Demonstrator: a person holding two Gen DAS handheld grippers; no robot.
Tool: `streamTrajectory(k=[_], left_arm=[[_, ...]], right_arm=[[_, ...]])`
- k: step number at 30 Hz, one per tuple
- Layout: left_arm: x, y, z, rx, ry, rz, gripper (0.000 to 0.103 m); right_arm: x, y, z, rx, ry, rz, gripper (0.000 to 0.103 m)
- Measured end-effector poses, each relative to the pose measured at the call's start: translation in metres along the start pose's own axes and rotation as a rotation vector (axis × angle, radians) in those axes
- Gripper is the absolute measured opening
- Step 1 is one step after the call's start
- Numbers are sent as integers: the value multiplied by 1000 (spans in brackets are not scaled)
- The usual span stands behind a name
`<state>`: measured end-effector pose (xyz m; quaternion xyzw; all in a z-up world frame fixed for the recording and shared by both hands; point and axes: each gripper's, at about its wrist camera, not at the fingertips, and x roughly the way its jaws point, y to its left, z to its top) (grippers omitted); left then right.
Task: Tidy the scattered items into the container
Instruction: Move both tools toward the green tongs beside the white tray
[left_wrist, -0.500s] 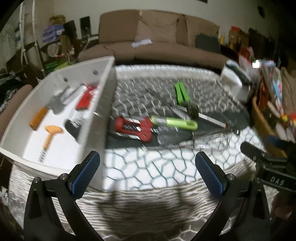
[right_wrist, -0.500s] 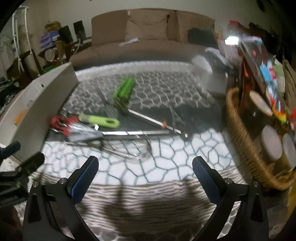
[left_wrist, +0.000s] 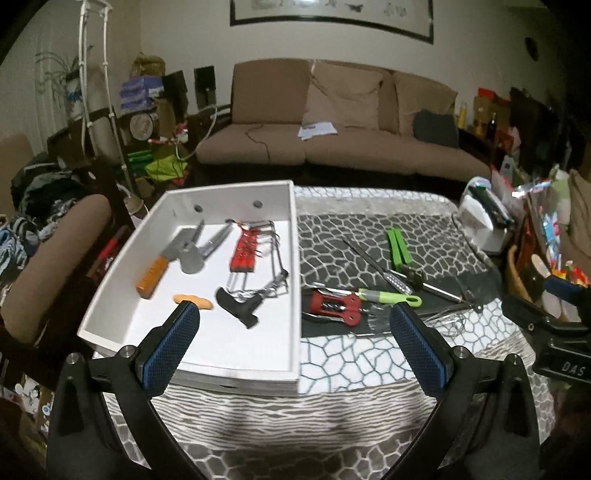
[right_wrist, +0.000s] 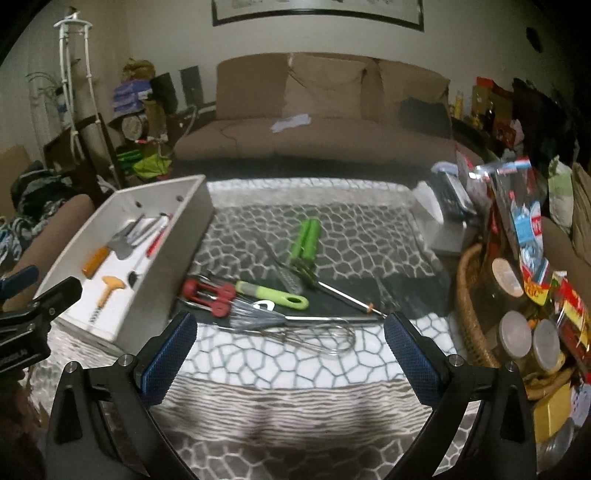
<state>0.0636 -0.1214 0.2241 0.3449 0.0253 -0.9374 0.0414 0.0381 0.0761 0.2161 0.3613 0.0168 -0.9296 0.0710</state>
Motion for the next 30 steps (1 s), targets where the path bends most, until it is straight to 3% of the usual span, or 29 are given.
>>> streamTrajectory(k=[14,22,30], left_arm=[[-22,53,1,-20,-13,43,103],[0,29,0,11,14,12,103],[51,-23,10,52,58,-41,103]], right_arm=[[-12,59,9,-4,-9,82,103],[1,37,9,5,9,51,103],[30,-9,14,32,37,13,103]])
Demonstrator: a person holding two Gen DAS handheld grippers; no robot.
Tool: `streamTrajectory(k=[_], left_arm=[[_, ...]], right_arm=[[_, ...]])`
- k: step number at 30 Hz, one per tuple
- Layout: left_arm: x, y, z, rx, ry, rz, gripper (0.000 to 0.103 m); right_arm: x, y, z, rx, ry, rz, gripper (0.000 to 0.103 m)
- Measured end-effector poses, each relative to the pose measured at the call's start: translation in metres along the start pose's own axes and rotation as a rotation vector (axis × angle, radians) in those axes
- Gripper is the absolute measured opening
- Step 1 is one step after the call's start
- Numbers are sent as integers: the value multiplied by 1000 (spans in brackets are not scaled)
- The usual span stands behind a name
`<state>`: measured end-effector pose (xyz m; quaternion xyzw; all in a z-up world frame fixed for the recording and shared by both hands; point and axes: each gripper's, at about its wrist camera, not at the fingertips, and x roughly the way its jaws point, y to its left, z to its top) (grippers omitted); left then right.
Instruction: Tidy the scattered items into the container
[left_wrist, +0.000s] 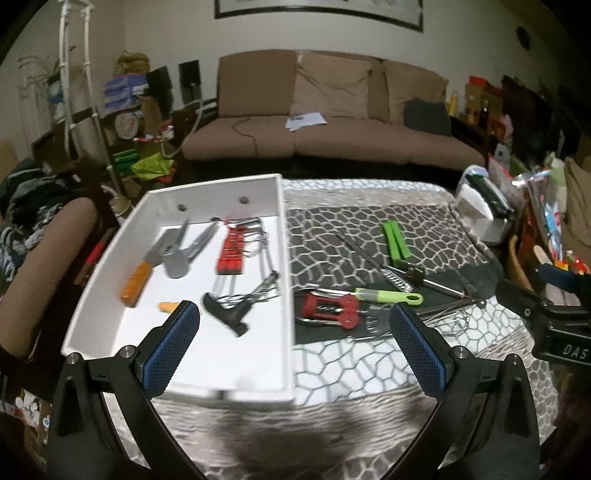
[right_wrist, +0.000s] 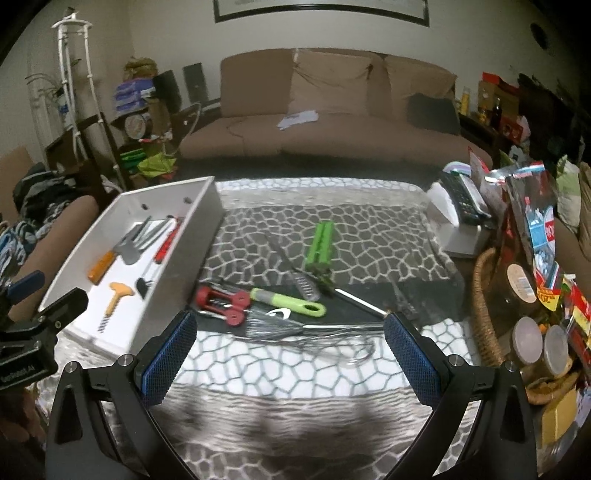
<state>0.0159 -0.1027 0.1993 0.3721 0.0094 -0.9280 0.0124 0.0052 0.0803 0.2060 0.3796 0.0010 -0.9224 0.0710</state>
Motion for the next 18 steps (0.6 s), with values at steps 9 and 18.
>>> streamTrajectory(k=[9,18], left_arm=[[58,-38,13,24,42,-38,103],[106,-69,29,38,67,-68,103]], right_arm=[[50,-55,5,37,45,-32,103],[94,-89,12,56,61,-22,103]])
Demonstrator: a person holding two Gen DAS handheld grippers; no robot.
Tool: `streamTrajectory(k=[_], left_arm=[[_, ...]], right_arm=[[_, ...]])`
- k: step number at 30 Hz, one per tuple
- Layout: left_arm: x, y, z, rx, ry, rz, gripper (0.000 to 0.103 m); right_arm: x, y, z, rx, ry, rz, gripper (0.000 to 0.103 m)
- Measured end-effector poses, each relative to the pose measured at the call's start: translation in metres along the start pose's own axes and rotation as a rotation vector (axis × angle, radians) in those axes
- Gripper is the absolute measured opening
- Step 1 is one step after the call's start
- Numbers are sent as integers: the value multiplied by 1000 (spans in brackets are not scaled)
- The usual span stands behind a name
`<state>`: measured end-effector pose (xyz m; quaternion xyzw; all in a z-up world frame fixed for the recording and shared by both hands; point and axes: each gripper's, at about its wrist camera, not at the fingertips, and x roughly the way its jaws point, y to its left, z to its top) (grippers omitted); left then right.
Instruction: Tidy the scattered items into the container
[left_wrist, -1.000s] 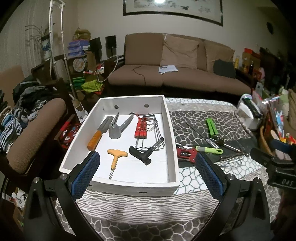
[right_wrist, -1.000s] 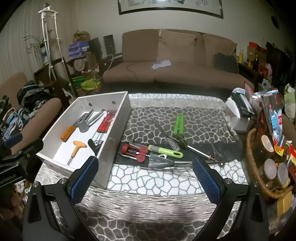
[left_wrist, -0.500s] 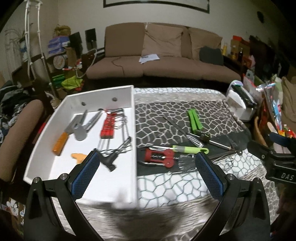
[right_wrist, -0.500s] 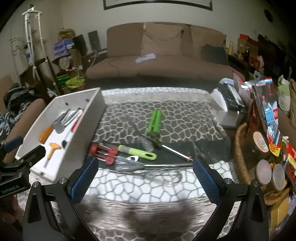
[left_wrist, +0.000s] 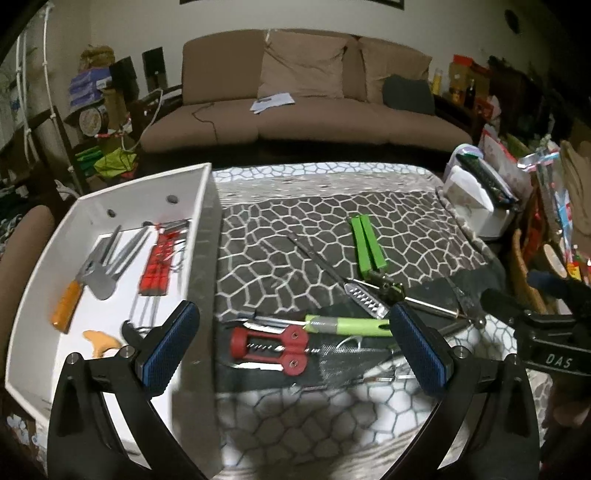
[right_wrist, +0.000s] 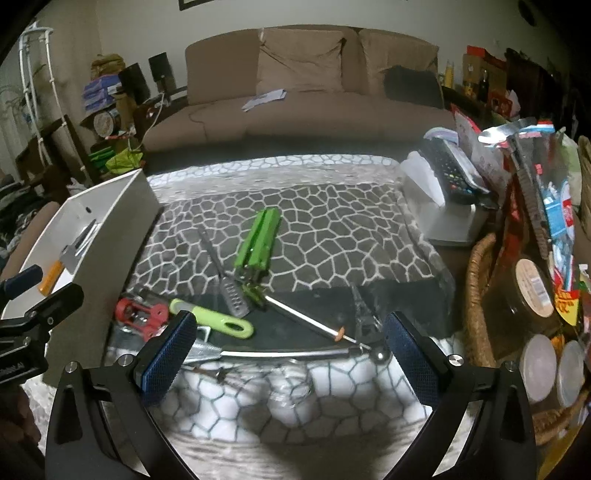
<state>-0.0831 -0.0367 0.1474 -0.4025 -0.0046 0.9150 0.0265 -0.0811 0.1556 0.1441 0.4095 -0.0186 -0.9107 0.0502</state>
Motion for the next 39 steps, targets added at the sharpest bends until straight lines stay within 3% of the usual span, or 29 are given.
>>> streamTrajectory(k=[7,12,16,18,21,23,25,27,32,34,39], left_arm=[[53,-23,22,11,46,-34,103],[97,-36,48,19,87,-86,103],[139,-45,64,46,134,-97,98],[160,-51,68,49,171,-117,92],[184,-62,71,68,202,-140,92],[196,-69,71,68,219,-145,91],[210,-74,71,70,240,-150,84],[220,-77,70,77,267,-167,66],[236,-87,70,109,304,-180,63],[241,-88,70,110,319,-186,53],[250,-88,66,67,359,-222,44]], right_arm=[[33,-12,2,17,-19,57,103],[58,-2,-9,-53,-17,110,101],[79,11,-14,-122,-9,159,80],[92,18,-17,-167,0,160,75],[109,20,-17,-200,6,169,71],[118,18,-15,-197,9,184,61],[128,15,-13,-189,17,195,53],[136,13,-12,-181,25,216,52],[143,14,-12,-191,12,246,38],[144,18,-12,-210,22,255,31],[145,22,-13,-215,23,273,23]])
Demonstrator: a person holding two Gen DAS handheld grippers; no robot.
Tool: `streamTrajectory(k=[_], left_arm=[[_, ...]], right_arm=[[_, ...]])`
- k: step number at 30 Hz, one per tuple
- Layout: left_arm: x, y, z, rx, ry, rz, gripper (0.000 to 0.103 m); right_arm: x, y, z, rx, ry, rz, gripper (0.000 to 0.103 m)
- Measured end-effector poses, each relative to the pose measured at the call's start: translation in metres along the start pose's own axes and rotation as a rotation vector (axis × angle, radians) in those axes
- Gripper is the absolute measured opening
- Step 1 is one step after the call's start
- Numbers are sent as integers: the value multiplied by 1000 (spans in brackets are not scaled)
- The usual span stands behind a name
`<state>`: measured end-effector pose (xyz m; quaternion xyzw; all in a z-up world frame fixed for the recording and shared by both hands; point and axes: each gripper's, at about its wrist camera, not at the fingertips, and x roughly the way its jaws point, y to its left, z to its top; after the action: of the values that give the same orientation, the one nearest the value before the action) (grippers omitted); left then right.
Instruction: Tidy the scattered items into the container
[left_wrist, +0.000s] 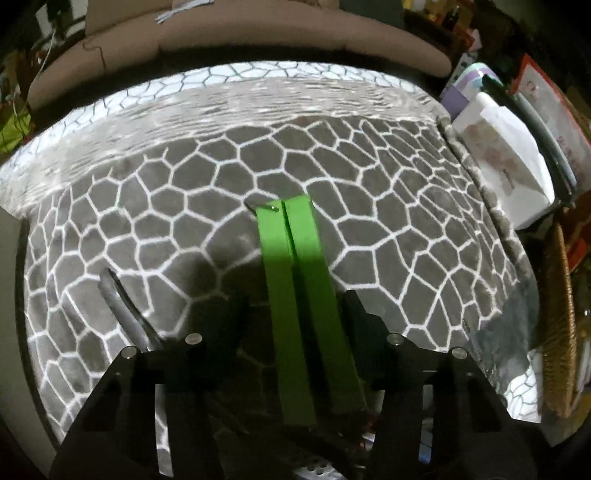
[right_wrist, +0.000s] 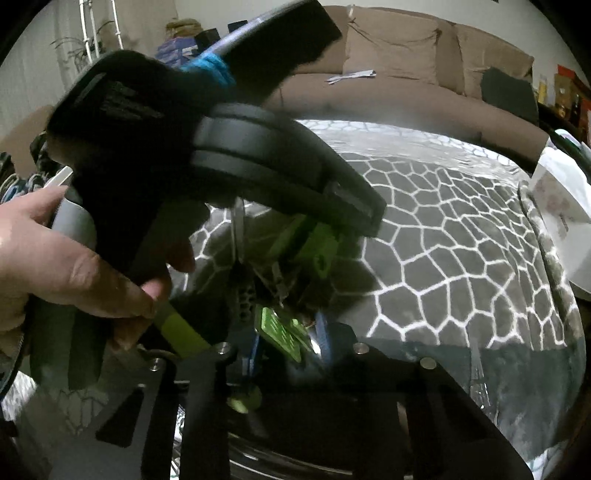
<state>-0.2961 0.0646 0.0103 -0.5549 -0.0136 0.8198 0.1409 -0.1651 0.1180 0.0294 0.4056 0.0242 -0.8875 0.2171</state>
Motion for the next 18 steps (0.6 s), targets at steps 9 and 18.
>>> streamTrajectory(k=[9,18], left_arm=[[-22,7,-3,-64,-12,-94,32],[-106,23,-15,-78,-86,-109,32]], right_arm=[[-15,3,1,30,-8,53,22],[-65,44,25,-34,-50,79,22]])
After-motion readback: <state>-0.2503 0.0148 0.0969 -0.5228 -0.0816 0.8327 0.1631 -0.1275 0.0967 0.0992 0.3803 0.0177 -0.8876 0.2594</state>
